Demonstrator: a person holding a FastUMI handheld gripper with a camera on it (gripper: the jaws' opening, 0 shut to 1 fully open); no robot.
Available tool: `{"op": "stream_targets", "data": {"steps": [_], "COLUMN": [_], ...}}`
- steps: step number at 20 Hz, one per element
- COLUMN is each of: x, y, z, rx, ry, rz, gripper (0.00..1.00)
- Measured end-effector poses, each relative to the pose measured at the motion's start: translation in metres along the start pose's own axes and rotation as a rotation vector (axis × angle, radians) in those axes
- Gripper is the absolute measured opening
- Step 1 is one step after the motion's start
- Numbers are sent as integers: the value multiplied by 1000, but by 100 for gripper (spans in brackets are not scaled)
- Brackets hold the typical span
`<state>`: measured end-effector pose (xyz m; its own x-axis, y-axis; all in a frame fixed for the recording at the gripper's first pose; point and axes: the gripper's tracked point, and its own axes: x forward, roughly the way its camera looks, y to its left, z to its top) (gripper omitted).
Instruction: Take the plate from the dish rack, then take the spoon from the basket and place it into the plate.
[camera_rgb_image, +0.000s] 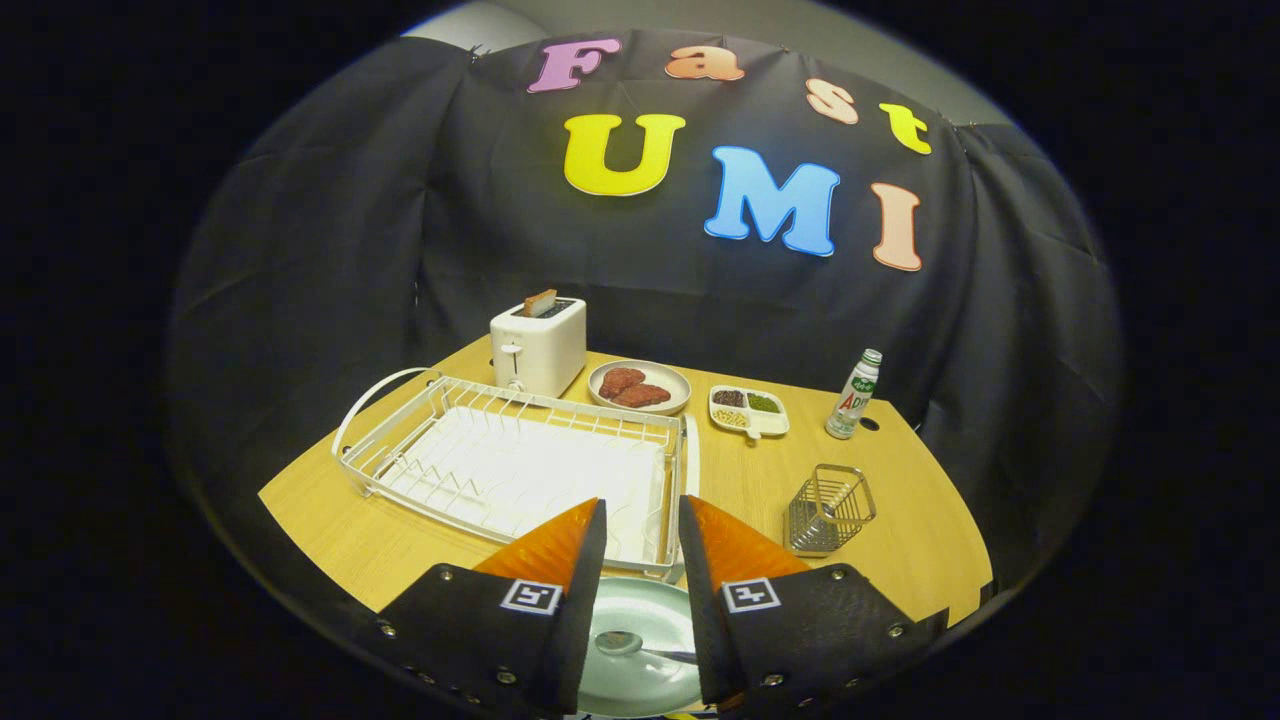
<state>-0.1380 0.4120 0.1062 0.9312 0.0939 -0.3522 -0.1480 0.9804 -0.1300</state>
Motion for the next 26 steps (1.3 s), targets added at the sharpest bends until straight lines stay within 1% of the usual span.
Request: {"op": "stream_targets", "data": {"steps": [6,11,15,20,24,25,26], "x": [0,-5,-23,-46,-56,-59,-60], "y": [-8,-17,-40,-70,-99,-108,-116], "z": [10,33,79,147,178,182,186], "rx": [14,20,11,37,62,73,81], "ry": [-17,-60,-169,-332,-406,-419,-432], "rz": [-3,-17,-66,-107,-138,-149,-154], "gripper": [44,44,44,44,44,46,58]}}
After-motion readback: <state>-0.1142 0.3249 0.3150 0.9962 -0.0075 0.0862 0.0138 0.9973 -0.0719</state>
